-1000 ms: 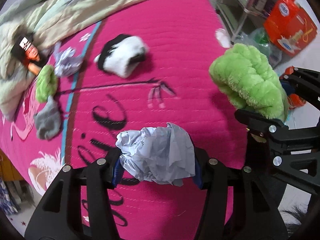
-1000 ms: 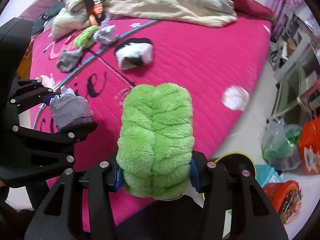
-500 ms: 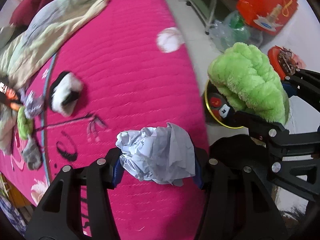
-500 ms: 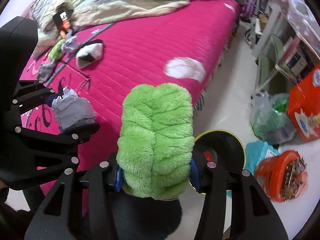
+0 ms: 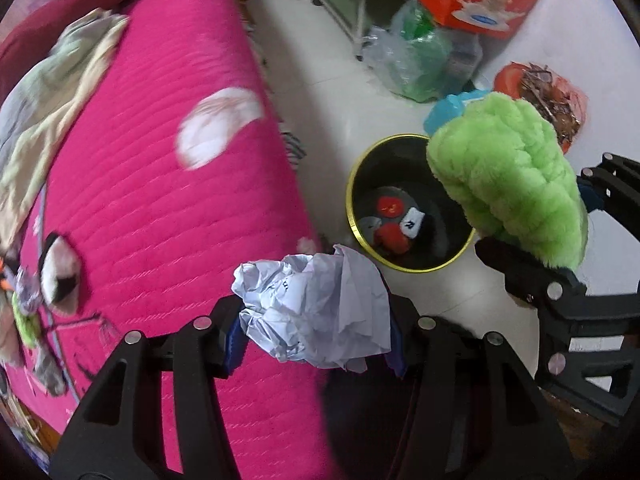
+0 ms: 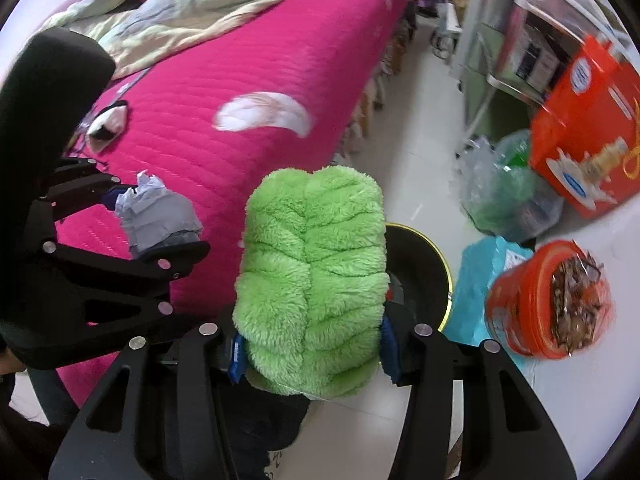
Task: Collect trash
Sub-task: 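Carry the paper and green sock with both grippers over the black bin, then open the left gripper while the right gripper opens, dropping paper and sock into the bin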
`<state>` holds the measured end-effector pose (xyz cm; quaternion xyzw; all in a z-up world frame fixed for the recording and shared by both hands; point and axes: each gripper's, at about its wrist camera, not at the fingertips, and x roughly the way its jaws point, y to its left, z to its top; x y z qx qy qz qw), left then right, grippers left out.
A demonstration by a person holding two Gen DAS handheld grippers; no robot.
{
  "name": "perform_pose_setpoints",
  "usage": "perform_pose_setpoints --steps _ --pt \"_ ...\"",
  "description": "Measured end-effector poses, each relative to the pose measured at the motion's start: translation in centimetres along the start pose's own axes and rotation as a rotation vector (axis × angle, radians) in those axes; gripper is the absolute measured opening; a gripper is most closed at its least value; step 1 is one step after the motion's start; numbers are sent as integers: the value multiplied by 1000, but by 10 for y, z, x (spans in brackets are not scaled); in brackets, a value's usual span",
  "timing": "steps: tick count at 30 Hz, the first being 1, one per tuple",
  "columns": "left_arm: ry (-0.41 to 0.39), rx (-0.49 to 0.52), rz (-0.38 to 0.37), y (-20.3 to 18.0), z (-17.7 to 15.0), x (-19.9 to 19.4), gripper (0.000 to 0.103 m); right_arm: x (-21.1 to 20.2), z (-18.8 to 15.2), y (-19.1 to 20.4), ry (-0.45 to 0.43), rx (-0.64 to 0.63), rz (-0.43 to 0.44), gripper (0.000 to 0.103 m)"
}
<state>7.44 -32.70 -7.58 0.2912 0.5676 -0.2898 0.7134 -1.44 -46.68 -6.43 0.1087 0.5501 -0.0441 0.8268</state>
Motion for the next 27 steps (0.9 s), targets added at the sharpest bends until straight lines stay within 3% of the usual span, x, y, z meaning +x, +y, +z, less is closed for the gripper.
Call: perform_pose_setpoints --steps 11,13,15,16,23,27 --pt "18 123 -36 -57 34 25 53 2 -18 -56 12 108 -51 47" --pt "21 139 -42 -64 40 31 60 2 -20 -62 12 119 -60 47" --pt "30 165 -24 -70 46 37 84 2 -21 -69 11 132 -73 48" --pt "31 171 -12 -71 50 41 87 2 -22 -74 9 142 -80 48" --pt "36 194 -1 -68 57 47 88 11 -18 -84 19 152 -87 49" --pt "30 175 19 -54 56 46 88 18 -13 -83 25 152 -94 62"
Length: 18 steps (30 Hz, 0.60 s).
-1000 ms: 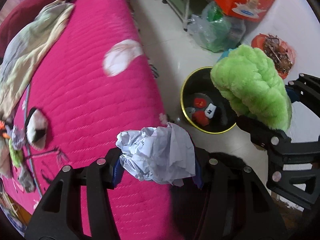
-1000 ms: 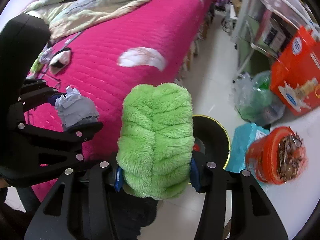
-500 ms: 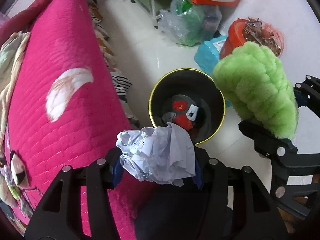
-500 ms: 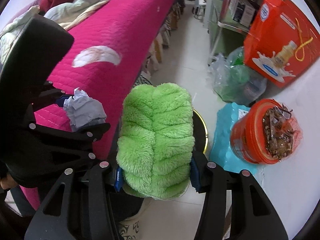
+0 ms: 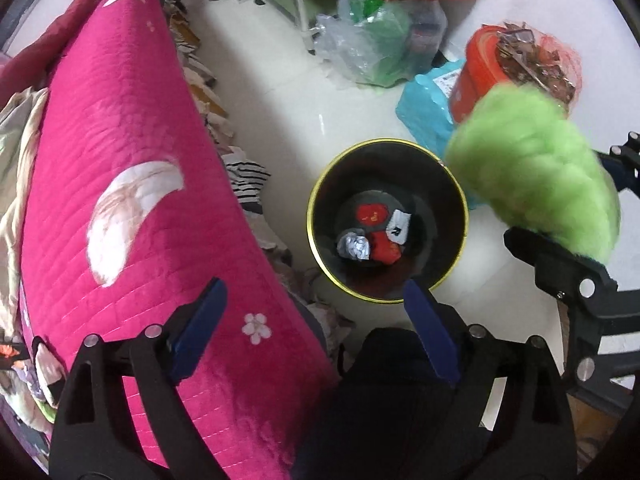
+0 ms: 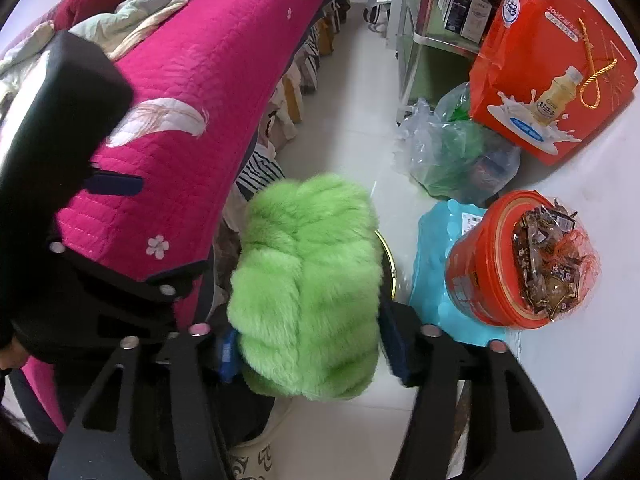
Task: Collect trash
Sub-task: 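Open the left gripper while the right gripper opens, dropping paper and sock into the bin, then move both grippers back over the bed toward the grey and white socks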
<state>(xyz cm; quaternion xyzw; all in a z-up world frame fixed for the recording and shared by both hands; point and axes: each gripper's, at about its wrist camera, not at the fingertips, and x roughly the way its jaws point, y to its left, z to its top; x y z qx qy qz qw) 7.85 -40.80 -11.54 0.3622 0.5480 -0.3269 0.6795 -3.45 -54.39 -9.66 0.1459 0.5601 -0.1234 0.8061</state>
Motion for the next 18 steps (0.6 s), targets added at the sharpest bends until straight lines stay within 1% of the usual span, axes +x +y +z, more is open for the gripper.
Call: perform_pose_setpoints --steps 1,2,3,6,9,11,15,18 --pt "2 -13 13 5 -2 0 88 2 2 2 -2 -1 -1 65" --pt "8 -26 25 10 -4 1 88 5 4 2 -1 -3 -4 74" --pt "15 -43 37 15 -6 2 88 8 5 4 4 -8 -12 79" --pt "28 -85 26 29 -15 3 88 16 10 7 15 -12 -29 79" --pt "32 -113 21 37 -23 1 88 22 12 10 25 2 -23 79" --pt "23 -128 17 41 -30 -4 88 22 14 14 24 9 0 79" --pt "16 -182 32 53 -46 -14 88 15 18 34 -1 -34 -4 79" --pt "4 -228 22 66 -59 -22 88 12 24 51 -13 -62 5 79"
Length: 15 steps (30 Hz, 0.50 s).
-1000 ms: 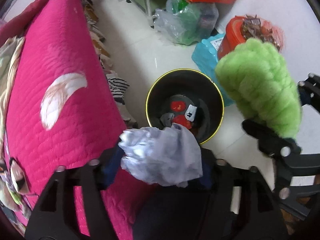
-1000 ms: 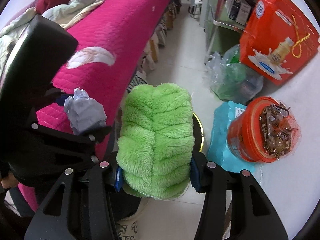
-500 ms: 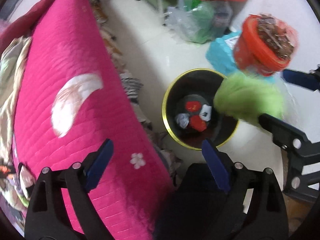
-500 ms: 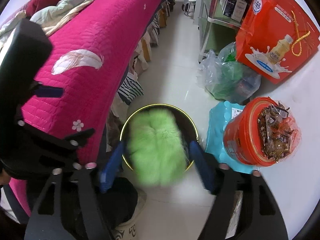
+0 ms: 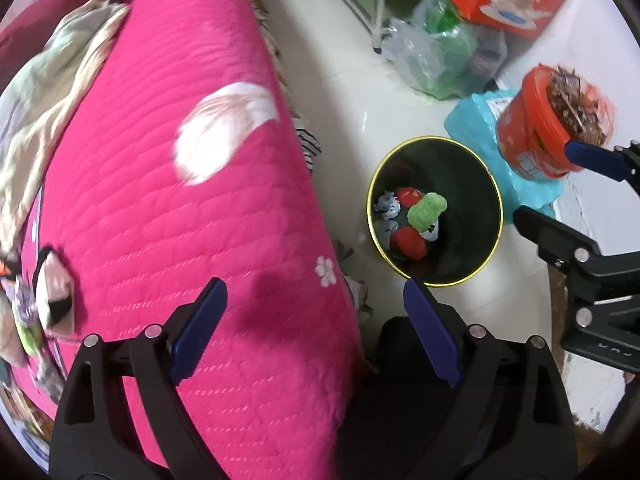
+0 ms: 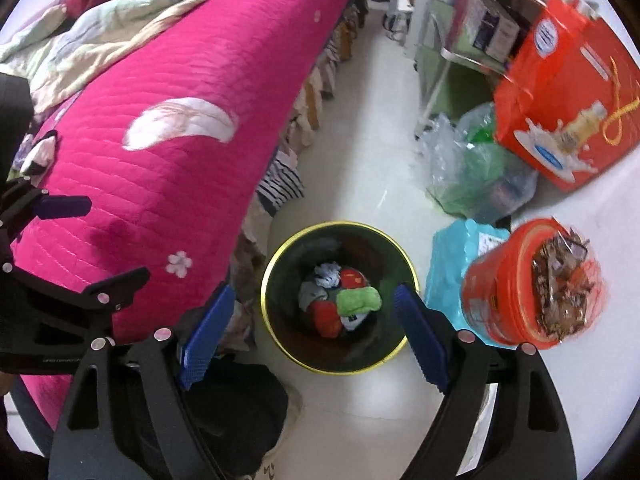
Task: Collect trash
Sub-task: 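Move both grippers back over the bed toward the grey and white socks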
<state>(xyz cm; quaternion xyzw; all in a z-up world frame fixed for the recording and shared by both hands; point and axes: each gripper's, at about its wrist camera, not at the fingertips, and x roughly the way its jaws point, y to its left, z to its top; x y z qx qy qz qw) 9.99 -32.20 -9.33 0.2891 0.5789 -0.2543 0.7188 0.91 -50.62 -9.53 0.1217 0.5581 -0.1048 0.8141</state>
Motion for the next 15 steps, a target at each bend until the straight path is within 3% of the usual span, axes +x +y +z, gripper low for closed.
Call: perform_pose_setpoints --steps 15 --pt "-42 -195 69 93 -51 -35 88 -16 44 103 -42 -122 100 78"
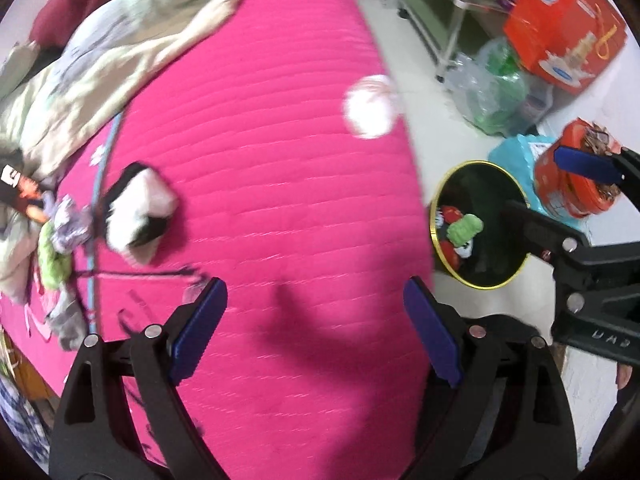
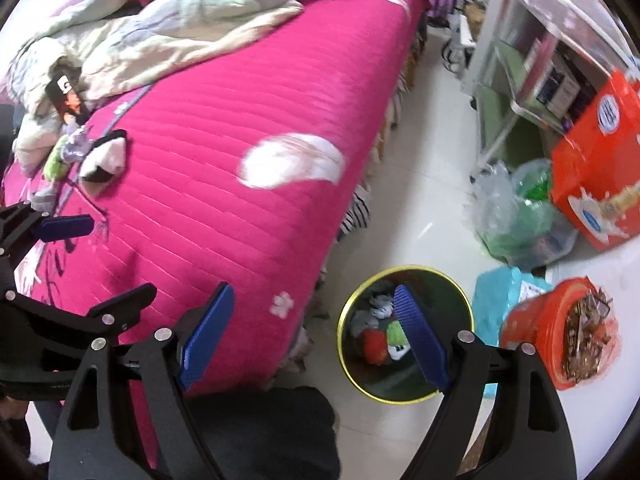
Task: Collect trash
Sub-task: 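Move both grippers back over the bed toward the grey and white socks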
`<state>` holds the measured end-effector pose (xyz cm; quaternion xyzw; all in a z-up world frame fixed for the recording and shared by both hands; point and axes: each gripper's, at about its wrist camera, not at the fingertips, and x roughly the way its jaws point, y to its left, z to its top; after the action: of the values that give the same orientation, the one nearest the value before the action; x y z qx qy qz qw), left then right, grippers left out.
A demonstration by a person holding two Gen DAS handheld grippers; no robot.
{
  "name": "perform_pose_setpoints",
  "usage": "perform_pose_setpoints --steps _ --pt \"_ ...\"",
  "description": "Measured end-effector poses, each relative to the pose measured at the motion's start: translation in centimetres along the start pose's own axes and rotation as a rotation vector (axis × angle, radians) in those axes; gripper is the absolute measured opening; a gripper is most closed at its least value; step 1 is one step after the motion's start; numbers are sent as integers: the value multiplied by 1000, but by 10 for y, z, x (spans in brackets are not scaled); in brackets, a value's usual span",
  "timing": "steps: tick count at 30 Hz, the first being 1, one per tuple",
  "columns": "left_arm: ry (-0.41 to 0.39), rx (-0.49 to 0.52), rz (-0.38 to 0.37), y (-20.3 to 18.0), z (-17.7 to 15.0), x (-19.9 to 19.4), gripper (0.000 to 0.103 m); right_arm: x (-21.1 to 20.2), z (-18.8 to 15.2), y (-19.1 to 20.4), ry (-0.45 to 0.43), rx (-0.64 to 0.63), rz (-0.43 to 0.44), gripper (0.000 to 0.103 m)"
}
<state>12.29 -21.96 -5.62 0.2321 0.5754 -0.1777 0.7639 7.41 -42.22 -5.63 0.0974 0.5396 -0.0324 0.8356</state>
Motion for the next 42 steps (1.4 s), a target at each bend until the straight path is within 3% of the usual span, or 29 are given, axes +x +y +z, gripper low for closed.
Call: perform_pose_setpoints --steps 21,42 --pt "-24 -245 41 117 -57 -17 88 11 50 131 1 -229 49 79" --pt "19 -488 80 219 -98 10 89 42 98 263 9 -490 134 82"
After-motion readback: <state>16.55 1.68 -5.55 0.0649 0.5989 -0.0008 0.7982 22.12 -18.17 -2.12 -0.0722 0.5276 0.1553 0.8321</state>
